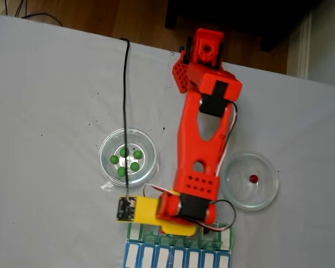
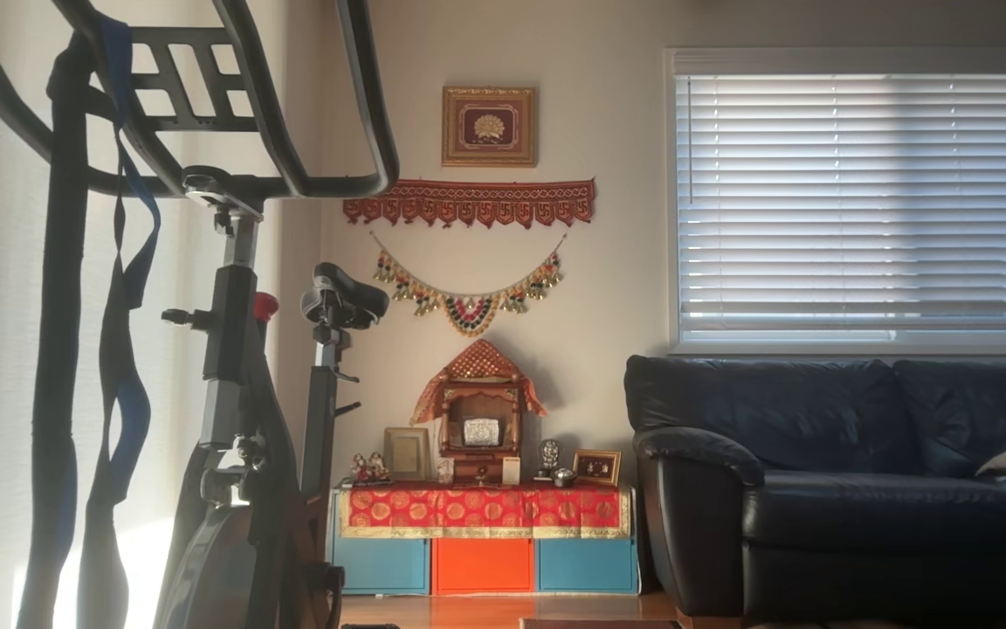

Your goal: Sort medicines into box.

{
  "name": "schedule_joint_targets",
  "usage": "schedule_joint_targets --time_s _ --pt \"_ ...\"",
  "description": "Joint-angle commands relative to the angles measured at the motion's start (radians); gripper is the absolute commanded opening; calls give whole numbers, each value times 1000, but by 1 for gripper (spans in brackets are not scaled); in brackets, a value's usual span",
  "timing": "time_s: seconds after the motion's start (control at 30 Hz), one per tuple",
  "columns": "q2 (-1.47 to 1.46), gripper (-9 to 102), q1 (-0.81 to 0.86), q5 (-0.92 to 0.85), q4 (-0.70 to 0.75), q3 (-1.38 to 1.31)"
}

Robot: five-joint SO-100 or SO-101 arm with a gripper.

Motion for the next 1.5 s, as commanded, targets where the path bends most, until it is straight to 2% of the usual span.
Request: schedule_joint_targets --time_s 0.0,0.1,0.2,0.27,0.47,0.83,1.13,1.47 --pt "77 1 15 -32 49 -118" --pt "123 1 15 -61 38 -41" --pt "278 1 0 -66 -120 186" --pt "302 1 0 -71 -138 219" --pt "235 1 15 -55 -114 109" --pt "-23 1 40 -32 -18 -255" --pt "14 1 15 -23 -104 -146" --pt "-51 1 0 -44 -135 -141"
